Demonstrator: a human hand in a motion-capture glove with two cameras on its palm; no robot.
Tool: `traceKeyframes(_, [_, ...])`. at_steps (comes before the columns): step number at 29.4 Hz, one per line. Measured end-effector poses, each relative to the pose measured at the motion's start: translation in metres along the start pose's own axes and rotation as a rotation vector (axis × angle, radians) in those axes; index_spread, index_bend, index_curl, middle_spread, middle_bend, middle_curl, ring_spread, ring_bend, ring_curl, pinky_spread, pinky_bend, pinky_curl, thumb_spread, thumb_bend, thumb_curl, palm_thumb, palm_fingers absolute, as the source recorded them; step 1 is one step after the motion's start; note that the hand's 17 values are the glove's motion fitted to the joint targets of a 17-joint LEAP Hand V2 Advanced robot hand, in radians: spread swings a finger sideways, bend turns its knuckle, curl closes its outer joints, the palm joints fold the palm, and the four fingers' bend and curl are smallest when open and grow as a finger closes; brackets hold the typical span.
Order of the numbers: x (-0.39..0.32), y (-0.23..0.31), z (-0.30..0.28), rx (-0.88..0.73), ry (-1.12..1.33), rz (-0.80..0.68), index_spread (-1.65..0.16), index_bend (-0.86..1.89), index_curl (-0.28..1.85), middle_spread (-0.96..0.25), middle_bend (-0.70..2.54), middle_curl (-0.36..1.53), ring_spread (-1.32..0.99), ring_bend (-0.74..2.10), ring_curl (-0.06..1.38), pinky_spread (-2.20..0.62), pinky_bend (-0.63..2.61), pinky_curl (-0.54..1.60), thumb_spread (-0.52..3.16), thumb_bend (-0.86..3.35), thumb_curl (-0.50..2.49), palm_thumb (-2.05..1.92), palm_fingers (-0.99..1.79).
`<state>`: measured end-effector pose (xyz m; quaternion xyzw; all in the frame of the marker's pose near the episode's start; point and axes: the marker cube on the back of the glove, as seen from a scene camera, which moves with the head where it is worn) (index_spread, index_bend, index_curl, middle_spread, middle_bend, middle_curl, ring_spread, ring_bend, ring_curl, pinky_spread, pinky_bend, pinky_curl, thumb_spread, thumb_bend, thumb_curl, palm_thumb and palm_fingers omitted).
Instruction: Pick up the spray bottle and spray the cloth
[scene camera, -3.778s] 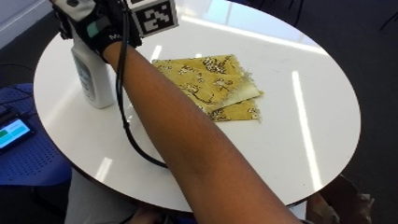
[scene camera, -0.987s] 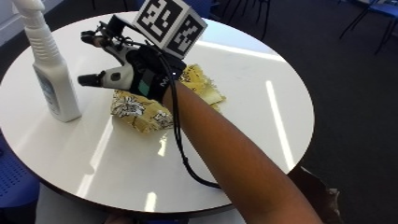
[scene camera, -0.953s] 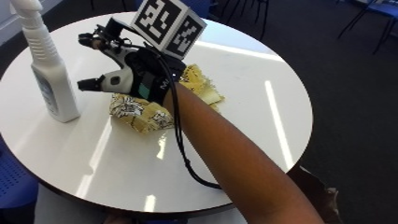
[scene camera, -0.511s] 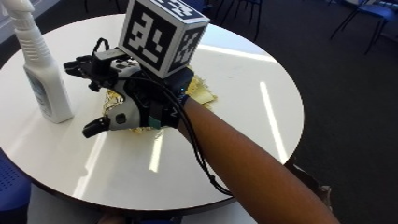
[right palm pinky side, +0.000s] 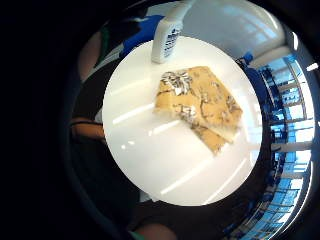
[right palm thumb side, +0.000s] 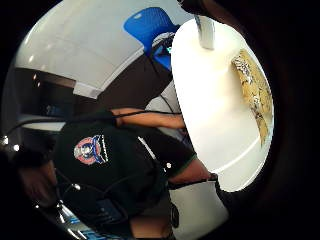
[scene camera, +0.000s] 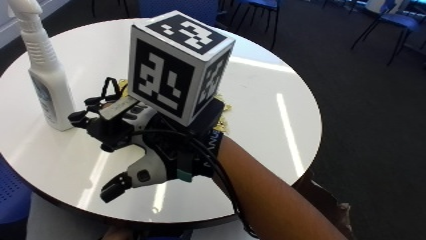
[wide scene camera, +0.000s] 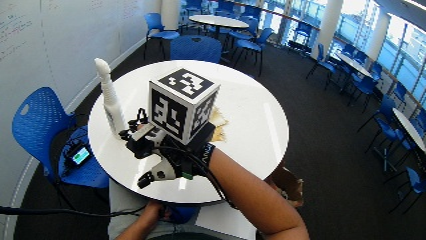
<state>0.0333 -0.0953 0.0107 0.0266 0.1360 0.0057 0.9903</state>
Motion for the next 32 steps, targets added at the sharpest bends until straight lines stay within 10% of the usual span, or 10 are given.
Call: traceKeyframes(32, [-0.03,0.04,0.011,-0.047,-0.053,-0.039,-0.45,0.16,0.29,-0.09,0.2,0.35,-0.09,0.31,0.32,0.2,0.16,0.29,1.03,-0.02,0.3,0.4,0.46])
